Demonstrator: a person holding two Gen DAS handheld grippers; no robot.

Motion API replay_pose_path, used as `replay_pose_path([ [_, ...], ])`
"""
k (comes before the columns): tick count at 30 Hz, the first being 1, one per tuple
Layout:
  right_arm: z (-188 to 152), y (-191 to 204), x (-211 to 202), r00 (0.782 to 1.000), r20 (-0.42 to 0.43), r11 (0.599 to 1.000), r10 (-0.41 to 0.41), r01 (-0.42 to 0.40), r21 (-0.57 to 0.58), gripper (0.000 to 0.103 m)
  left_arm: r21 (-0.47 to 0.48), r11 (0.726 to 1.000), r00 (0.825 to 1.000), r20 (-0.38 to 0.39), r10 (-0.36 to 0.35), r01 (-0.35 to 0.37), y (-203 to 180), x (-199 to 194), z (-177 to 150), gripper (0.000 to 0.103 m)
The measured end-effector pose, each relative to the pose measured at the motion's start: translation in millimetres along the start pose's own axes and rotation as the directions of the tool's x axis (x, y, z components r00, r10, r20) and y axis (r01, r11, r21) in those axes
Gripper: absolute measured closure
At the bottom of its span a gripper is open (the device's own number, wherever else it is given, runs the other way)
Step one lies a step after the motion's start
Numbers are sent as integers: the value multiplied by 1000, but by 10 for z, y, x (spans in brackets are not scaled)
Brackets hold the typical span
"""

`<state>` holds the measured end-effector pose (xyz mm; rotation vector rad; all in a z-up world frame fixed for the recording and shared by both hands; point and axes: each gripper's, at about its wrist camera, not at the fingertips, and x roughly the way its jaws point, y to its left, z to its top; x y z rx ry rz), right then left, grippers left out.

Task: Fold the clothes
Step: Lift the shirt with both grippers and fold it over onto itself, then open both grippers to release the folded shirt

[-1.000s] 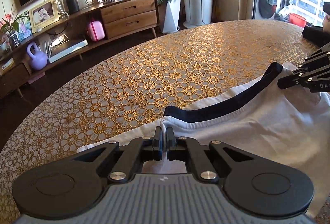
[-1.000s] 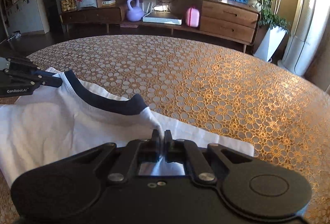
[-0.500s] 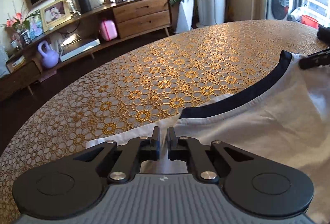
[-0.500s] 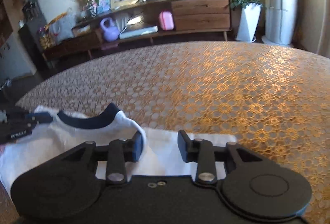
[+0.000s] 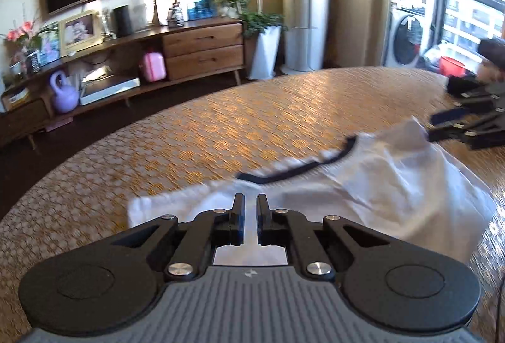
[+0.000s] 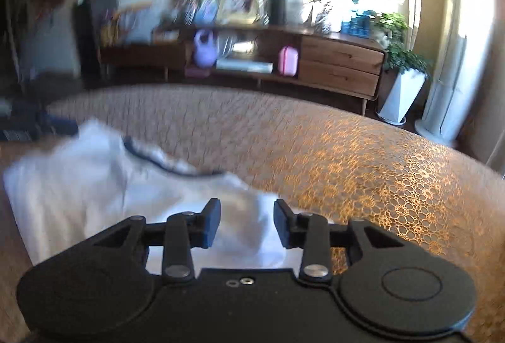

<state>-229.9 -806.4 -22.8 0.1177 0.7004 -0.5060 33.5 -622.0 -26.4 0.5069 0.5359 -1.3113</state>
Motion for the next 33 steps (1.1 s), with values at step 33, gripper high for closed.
replay_pose_path([
  [33,-480,-204,-501,986,16,966,167,-167,197,0,-173,983,981,-172,-89,59,636,355,-15,93],
])
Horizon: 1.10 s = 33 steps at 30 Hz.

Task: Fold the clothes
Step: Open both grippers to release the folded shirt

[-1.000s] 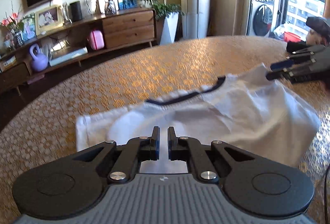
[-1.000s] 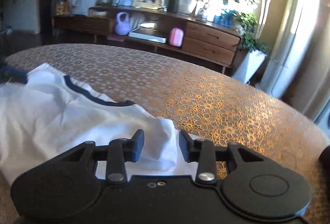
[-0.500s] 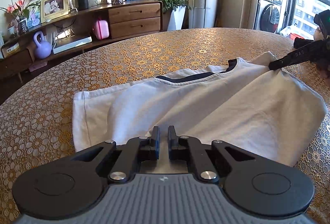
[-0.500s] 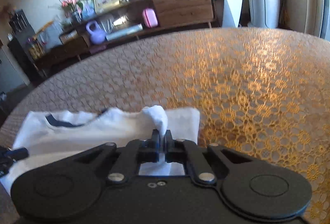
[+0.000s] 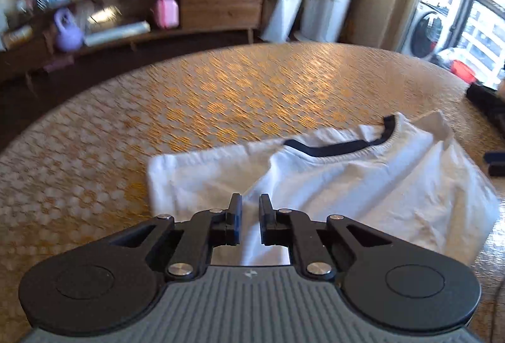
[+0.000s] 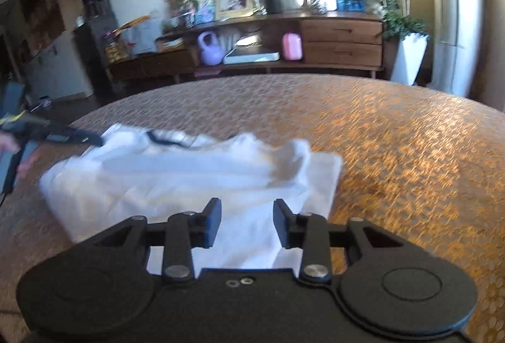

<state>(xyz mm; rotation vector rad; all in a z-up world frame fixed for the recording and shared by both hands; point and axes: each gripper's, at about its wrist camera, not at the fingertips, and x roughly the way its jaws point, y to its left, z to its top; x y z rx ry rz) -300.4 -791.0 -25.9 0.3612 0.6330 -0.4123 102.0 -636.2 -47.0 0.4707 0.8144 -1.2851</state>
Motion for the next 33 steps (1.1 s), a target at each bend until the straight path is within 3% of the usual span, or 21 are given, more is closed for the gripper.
replay_pose_path([
  [4,-181,136,-59,996,-51,997,68,-70,-33,0,-34,998,998,-17,-53,53,42,56,16,89],
  [6,-247,157,-54,995,-66,996,79,-82,-36,0,-60,994,996,-12,-88,87,72,52,10,76],
  [7,-269,158,-47,995,-69,996,79,-81,-31,0,-70,991,994,-14,-113,112,86,45,5,59],
  [8,-291,158,-39,994,-71,996,79,-81,-26,0,-81,987,990,-15,-139,137,99,37,-1,34],
  [9,-313,158,-32,994,-74,997,79,-81,-22,0,-90,987,990,-24,-137,135,105,53,-4,27],
  [14,-360,162,-35,995,-65,997,76,-78,-22,0,-165,978,990,-37,-136,128,182,134,-36,26],
  [15,-368,158,-36,995,-62,997,75,-77,-21,0,-171,977,990,-30,-138,131,191,141,-41,28],
  [17,-380,151,-38,996,-55,997,75,-76,-15,0,-171,977,992,-18,-128,123,194,149,-42,55],
  [18,-385,146,-39,996,-52,997,76,-76,-10,0,-165,979,992,-21,-121,116,187,155,-42,62],
  [19,-389,142,-40,996,-48,997,76,-76,-4,0,-158,981,993,-23,-115,109,180,162,-42,80],
  [20,-395,140,-44,996,-43,997,77,-77,-2,0,-158,982,993,-30,-113,107,179,173,-37,89],
  [23,-407,134,-51,997,-33,997,76,-76,9,0,-129,990,998,14,-58,59,127,138,-39,98],
  [27,-402,145,-73,998,-34,998,61,-61,14,0,-131,991,996,86,-11,23,157,30,113,99],
  [33,-421,100,-78,997,-31,997,66,-65,34,0,-85,996,999,27,32,-29,140,337,182,99],
])
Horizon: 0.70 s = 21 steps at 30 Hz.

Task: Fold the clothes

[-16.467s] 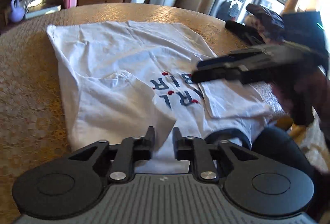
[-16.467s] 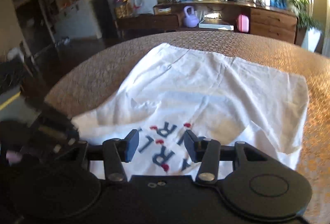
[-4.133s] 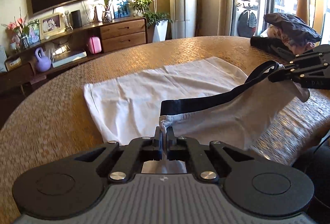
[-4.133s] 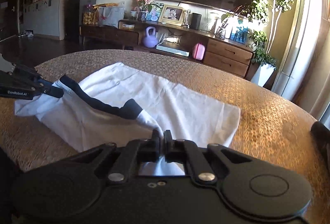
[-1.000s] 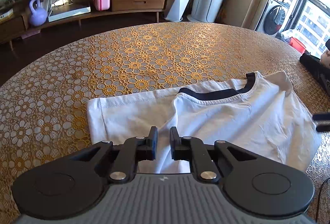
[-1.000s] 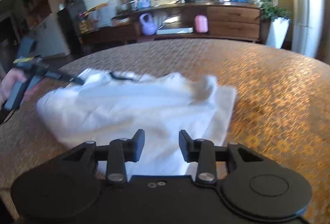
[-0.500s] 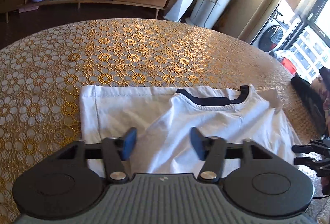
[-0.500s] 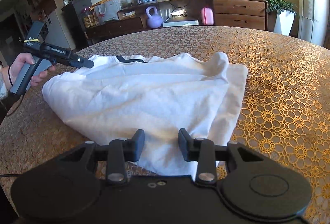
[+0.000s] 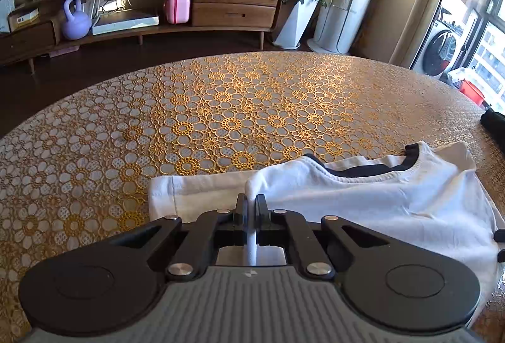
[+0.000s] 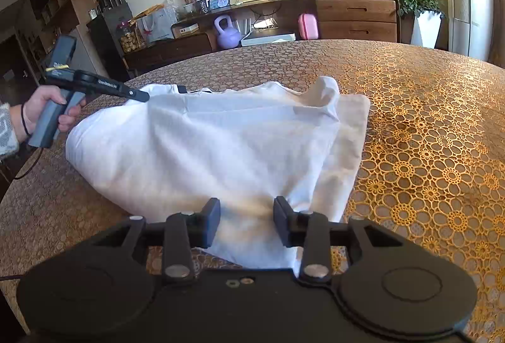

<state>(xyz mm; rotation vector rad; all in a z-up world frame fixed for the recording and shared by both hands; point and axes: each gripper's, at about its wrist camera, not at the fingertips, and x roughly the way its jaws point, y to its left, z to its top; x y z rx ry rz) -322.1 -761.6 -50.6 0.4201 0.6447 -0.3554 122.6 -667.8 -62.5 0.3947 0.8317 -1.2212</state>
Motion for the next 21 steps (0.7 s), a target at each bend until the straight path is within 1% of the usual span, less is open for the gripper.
replay_pose_path([
  [2,-8,2,-4,1000,4,1000,0,0,2,0,-31,999,1000,6,-12,13,46,22,-15,99],
  [4,-2,15,-3,1000,1,1000,-4,4,2,0,-56,998,999,-5,-32,31,84,-8,-13,98],
  [6,4,29,-5,1000,-1,1000,-9,9,7,0,-52,997,998,-2,-63,63,106,-143,-17,95],
  [7,6,33,-13,1000,1,1000,-10,10,16,0,-64,994,996,6,-88,88,150,-249,-35,89],
  [8,7,38,-21,1000,4,1000,-12,12,25,0,-76,990,993,14,-114,115,195,-357,-54,80],
  [9,5,29,-48,1000,16,999,-6,6,37,0,-88,986,990,23,-140,141,241,-465,-73,74],
  [11,-8,0,-111,999,36,998,8,-11,67,0,-119,974,981,31,-189,192,337,-666,-222,27],
  [12,-22,-20,-144,999,41,996,16,-20,82,0,-129,969,977,34,-208,211,374,-758,-316,25],
  [17,-100,-70,-292,998,51,992,25,-31,122,0,-71,951,952,-27,-304,301,353,-932,-814,25],
  [19,-120,-65,-320,998,50,991,34,-40,128,0,-73,939,940,-35,-338,335,371,-922,-940,25],
  [20,-124,-48,-312,998,44,991,33,-39,127,0,-78,930,931,-42,-363,359,384,-904,-979,25],
  [21,-129,-31,-304,999,38,991,33,-37,125,0,-57,929,929,-41,-367,364,367,-908,-1002,25],
])
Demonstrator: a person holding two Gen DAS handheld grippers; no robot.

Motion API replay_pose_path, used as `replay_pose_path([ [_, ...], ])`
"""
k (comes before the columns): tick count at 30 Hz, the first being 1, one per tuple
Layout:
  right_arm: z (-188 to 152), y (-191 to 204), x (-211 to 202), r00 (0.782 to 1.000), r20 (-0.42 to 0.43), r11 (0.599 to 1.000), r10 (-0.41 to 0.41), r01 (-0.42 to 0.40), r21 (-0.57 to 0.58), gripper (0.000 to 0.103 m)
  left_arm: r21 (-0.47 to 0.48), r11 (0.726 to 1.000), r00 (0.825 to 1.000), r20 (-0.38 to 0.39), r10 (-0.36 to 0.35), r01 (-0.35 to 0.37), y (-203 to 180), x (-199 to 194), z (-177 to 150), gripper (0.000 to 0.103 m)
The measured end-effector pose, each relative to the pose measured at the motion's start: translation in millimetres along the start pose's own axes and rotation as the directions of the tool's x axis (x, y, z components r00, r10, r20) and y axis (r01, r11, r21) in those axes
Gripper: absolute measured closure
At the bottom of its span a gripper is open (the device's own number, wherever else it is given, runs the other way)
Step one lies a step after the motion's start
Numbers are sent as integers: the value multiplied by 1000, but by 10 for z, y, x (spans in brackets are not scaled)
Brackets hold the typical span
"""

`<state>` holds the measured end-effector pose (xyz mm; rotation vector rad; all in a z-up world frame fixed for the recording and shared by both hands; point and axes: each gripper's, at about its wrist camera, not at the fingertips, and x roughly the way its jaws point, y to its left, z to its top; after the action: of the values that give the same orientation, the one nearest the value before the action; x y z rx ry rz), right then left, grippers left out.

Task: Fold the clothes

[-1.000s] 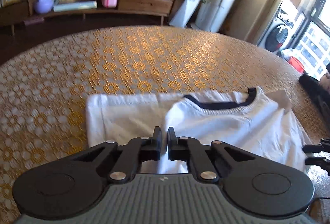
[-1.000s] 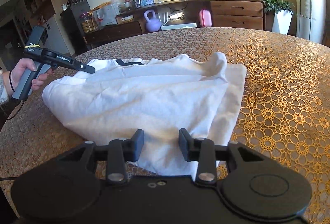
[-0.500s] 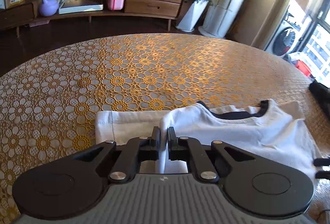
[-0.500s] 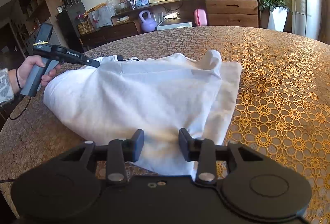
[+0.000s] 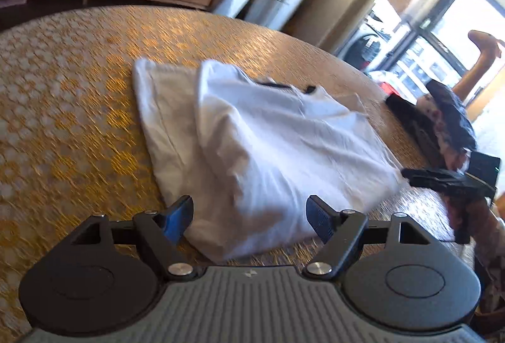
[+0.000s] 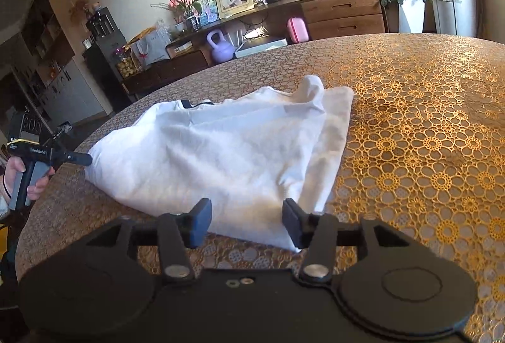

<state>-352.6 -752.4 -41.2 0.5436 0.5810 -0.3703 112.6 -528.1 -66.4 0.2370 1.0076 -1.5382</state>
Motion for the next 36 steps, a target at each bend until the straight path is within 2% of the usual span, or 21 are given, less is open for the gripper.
replay_pose_path([
  [2,-9,54,25,1000,-10,1000,-10,10,-11,0,42,999,1000,-6,-11,11,-37,3,-28,25],
  [5,45,217,-10,999,27,998,-28,30,-49,0,68,998,1000,-13,-16,16,-67,-33,-39,25],
  [7,133,444,9,999,39,992,-19,24,-126,0,70,997,1000,-11,-26,27,-90,-58,-77,25],
  [11,239,940,317,998,-27,954,-55,44,-297,0,90,995,999,-10,-37,38,-216,-58,-191,25],
  [14,206,1090,545,995,-68,952,-79,55,-302,0,130,989,997,-27,-68,71,-387,-50,-294,25],
  [19,134,1180,669,987,-63,959,-146,126,-254,0,146,982,992,-51,-114,120,-693,-93,-499,25],
  [24,145,1236,657,982,-55,957,-182,164,-241,0,112,966,970,-83,-227,235,-1122,-36,-851,25],
  [28,94,1313,614,987,-67,962,-144,123,-244,0,81,951,952,-91,-291,299,-1391,66,-1052,25],
  [33,-96,1506,589,985,-133,941,-113,63,-334,0,113,941,945,-120,-306,319,-1591,73,-1157,25],
  [36,-177,1503,670,978,-150,924,-146,80,-374,0,138,950,958,-103,-268,281,-1546,-35,-1160,25],
])
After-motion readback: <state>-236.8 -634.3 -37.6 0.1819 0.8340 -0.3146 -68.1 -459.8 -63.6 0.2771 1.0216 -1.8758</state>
